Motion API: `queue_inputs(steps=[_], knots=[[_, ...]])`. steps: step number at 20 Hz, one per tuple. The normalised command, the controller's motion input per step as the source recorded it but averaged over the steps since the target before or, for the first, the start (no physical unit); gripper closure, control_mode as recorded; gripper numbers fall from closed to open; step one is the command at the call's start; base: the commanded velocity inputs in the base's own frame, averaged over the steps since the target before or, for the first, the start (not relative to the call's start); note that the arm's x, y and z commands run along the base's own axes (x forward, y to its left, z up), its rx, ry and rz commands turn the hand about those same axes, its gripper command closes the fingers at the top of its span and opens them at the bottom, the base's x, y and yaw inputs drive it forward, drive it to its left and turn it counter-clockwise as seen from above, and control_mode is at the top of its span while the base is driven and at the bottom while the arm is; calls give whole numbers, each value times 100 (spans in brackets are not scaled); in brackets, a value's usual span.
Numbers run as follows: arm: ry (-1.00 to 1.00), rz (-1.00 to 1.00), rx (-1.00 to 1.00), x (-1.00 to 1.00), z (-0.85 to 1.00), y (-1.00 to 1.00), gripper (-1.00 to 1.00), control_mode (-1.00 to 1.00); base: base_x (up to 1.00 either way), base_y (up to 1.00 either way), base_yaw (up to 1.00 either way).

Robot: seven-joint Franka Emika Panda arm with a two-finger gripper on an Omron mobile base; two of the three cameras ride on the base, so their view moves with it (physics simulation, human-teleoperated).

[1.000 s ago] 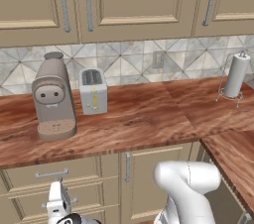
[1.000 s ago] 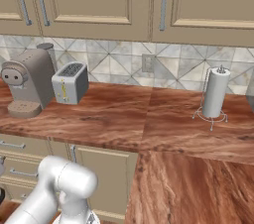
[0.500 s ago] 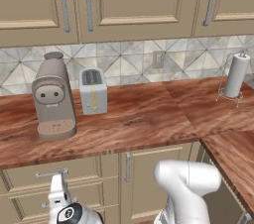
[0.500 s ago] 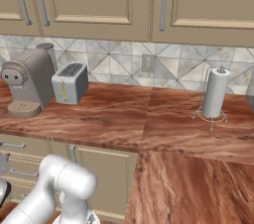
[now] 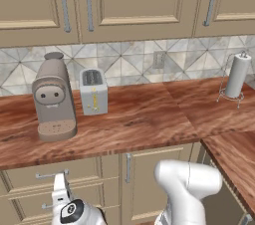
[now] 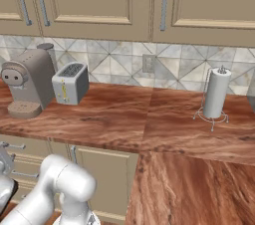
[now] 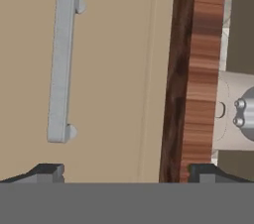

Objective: Take the pizza cutter from the drawer on the left and place it on the dining counter for cutting.

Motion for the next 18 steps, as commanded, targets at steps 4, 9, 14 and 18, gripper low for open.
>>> queue_inputs(steps=[4, 9, 14, 18], knots=[[0, 2, 0, 6, -29, 14, -100, -100, 0, 0, 0], [4, 1, 0, 11, -25, 31, -100, -100, 0, 0, 0], [4, 0, 0, 19, -20, 29, -100, -100, 0, 0, 0], [4, 0, 0, 22, -32, 21, -100, -100, 0, 0, 0]])
